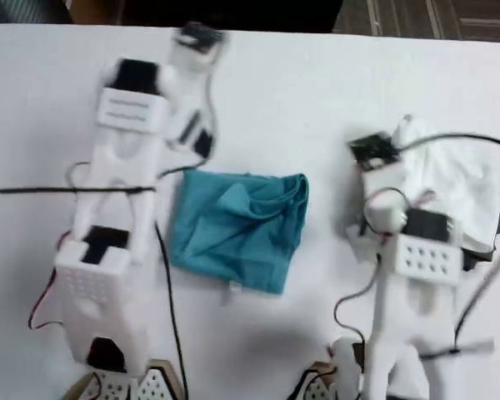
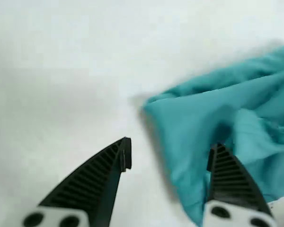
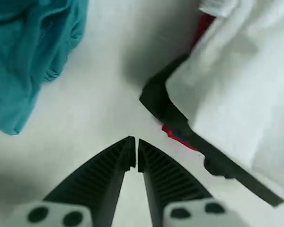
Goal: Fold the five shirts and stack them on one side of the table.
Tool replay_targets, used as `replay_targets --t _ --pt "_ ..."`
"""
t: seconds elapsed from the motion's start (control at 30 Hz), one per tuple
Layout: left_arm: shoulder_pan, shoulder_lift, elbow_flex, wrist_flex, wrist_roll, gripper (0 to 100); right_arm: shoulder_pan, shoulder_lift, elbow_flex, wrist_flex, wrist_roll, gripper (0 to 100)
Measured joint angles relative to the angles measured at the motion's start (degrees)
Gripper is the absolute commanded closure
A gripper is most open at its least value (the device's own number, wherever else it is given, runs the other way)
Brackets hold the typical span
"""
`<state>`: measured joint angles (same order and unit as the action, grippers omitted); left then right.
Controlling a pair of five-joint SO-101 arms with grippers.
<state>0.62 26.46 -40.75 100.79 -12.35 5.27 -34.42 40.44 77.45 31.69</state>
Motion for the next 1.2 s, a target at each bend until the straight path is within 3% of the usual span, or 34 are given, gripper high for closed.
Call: replay_targets --t 0.1,0.33,0.57,0.77,1.07,1.2 --pt "-2.2 0.0 6.8 -2.2 0.0 73 -6.0 6.9 -4.5 -0.2 -1.2 97.6" --pt "-1.4 0.0 23.7 -16.6 0.8 73 -14.7 22.3 -18.0 -0.8 -4.6 97.6" --pt "-1.1 0.0 32.1 -26.7 0.9 73 -16.0 29.9 -24.6 1.1 -4.7 97.6" --pt "-5.3 0.0 36.8 -33.0 0.6 73 -16.3 30.2 -24.8 1.1 -4.7 97.6" --pt "-6.7 0.0 37.3 -34.0 -0.2 73 -16.4 30.4 -25.8 1.1 -4.7 97.6" --pt "-6.7 -0.1 35.6 -30.5 -0.2 73 -19.3 30.7 -30.5 1.1 -4.7 97.6"
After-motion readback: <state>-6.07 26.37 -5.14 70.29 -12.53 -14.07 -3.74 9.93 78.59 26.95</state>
